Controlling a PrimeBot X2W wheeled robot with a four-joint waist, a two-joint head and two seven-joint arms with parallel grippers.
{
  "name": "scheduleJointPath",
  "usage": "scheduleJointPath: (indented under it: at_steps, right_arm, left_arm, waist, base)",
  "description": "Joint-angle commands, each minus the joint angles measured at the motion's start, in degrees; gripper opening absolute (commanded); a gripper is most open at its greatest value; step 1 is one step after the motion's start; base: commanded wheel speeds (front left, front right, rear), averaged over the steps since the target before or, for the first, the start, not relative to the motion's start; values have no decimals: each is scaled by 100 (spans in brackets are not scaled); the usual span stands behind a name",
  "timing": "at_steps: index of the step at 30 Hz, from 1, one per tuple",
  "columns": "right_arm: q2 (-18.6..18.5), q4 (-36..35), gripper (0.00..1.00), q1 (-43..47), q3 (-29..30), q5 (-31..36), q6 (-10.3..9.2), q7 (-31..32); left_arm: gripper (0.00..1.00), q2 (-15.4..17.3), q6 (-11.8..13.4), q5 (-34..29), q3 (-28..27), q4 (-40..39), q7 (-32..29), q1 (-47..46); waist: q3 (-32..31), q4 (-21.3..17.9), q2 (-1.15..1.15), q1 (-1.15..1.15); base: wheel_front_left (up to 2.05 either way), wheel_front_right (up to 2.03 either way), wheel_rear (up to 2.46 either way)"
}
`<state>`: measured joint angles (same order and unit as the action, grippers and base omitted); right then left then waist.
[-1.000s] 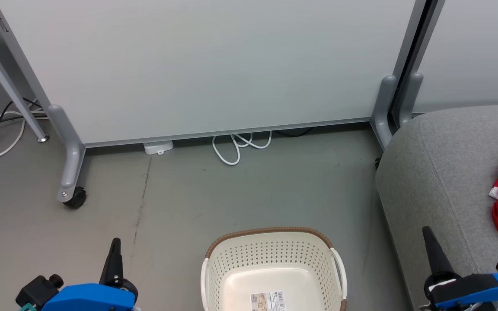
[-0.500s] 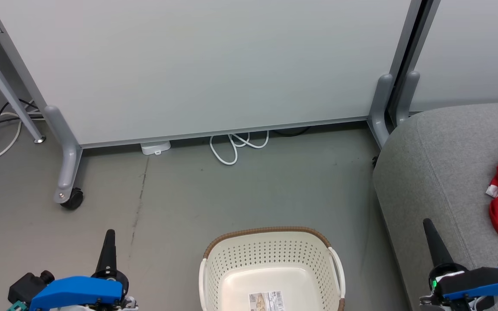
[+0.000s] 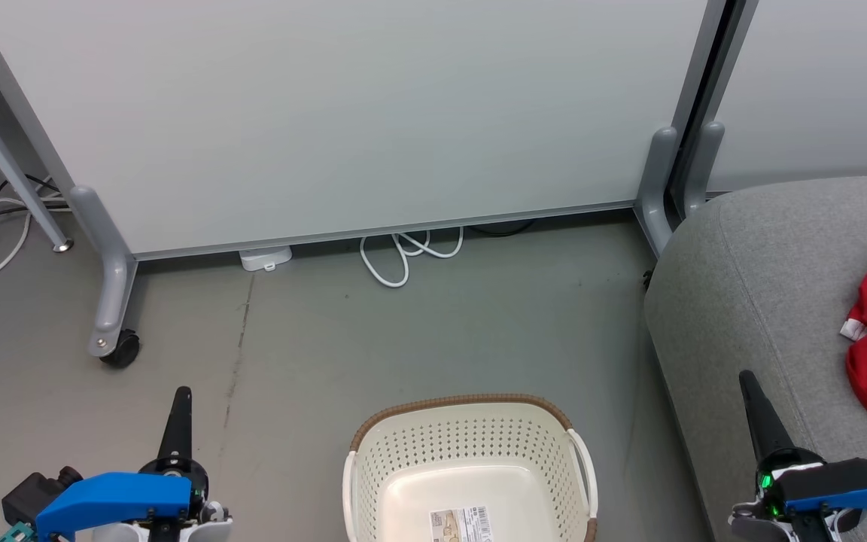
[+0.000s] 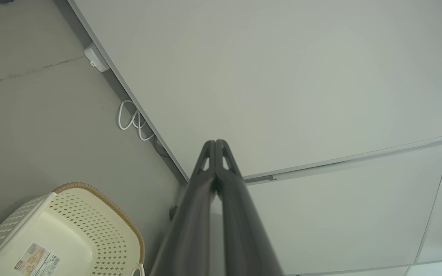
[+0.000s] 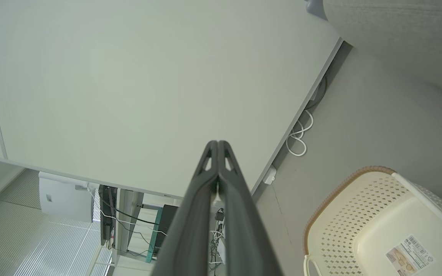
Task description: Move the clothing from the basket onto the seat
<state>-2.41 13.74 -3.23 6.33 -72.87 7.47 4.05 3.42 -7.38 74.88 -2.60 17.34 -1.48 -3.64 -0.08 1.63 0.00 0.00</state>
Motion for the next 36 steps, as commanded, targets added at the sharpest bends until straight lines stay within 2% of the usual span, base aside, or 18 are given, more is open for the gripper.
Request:
scheduleJointPath:
  at_steps: [1,36]
  right_arm:
    - [-49,-25,0,-110,14,-118,3,39]
    - [-63,25,0,-297,24,-1691,4,228]
  left_arm:
    - [0,5,-13,101,-29,-74,-37,-134]
    - [0,-43,-19,1514,-356,-312,-450,-270]
  waist:
    - [1,-4,0,0]
    - [21,-133,0,0]
  base:
    - [0,0,0]
    - [0,0,0]
